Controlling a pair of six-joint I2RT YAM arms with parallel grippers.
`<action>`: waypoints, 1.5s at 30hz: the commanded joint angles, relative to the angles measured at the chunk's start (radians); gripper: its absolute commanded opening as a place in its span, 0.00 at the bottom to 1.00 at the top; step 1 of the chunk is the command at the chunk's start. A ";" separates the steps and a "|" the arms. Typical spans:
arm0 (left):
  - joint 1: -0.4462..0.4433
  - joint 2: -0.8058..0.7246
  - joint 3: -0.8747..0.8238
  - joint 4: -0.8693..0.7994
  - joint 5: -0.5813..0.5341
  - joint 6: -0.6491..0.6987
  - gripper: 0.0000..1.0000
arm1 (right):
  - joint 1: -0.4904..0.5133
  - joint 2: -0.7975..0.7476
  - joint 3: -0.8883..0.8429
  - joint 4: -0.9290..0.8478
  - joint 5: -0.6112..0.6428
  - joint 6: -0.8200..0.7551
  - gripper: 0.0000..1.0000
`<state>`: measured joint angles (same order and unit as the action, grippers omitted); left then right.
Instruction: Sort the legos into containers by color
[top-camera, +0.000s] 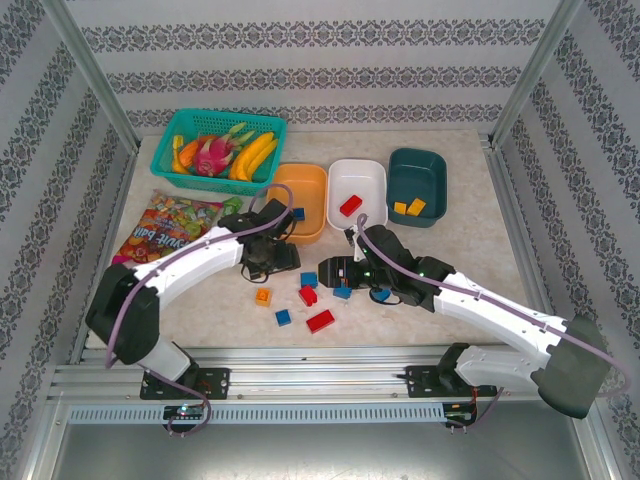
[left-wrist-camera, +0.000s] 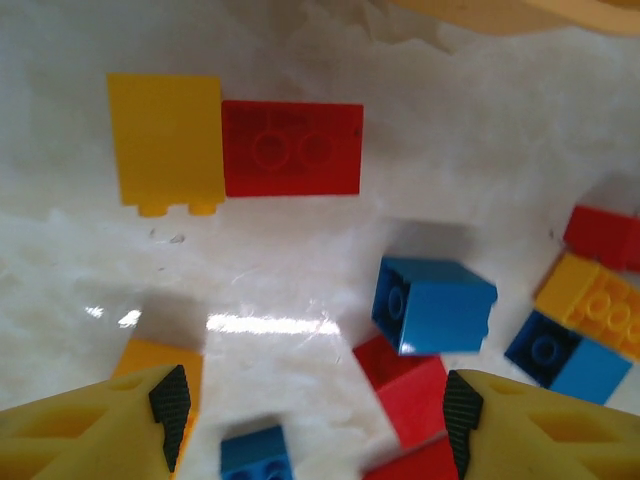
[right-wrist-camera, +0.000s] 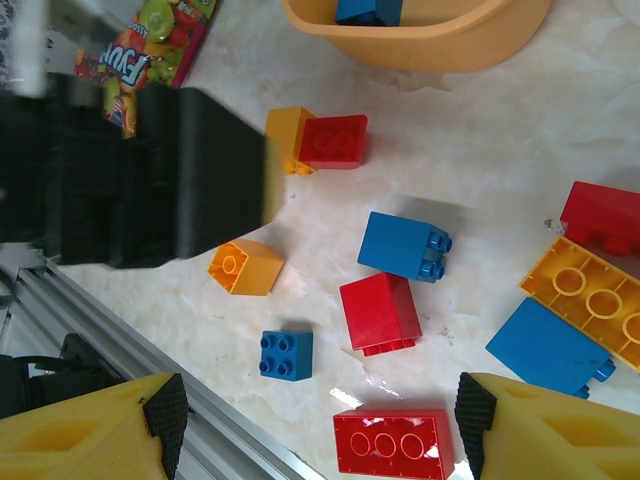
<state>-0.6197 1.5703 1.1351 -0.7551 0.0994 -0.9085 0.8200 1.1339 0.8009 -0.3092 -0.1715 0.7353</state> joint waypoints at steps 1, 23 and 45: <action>0.010 0.033 0.023 0.059 -0.050 -0.192 0.71 | -0.010 -0.013 0.005 0.016 0.024 0.015 0.74; 0.005 0.080 -0.135 0.260 -0.221 -0.892 0.82 | -0.050 -0.056 -0.057 0.030 -0.014 0.035 0.74; 0.025 0.225 -0.010 0.161 -0.253 -1.050 0.64 | -0.074 -0.078 -0.090 0.030 -0.042 0.041 0.74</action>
<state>-0.6125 1.7741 1.0828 -0.5110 -0.1398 -1.9450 0.7605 1.0786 0.7280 -0.2939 -0.2039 0.7616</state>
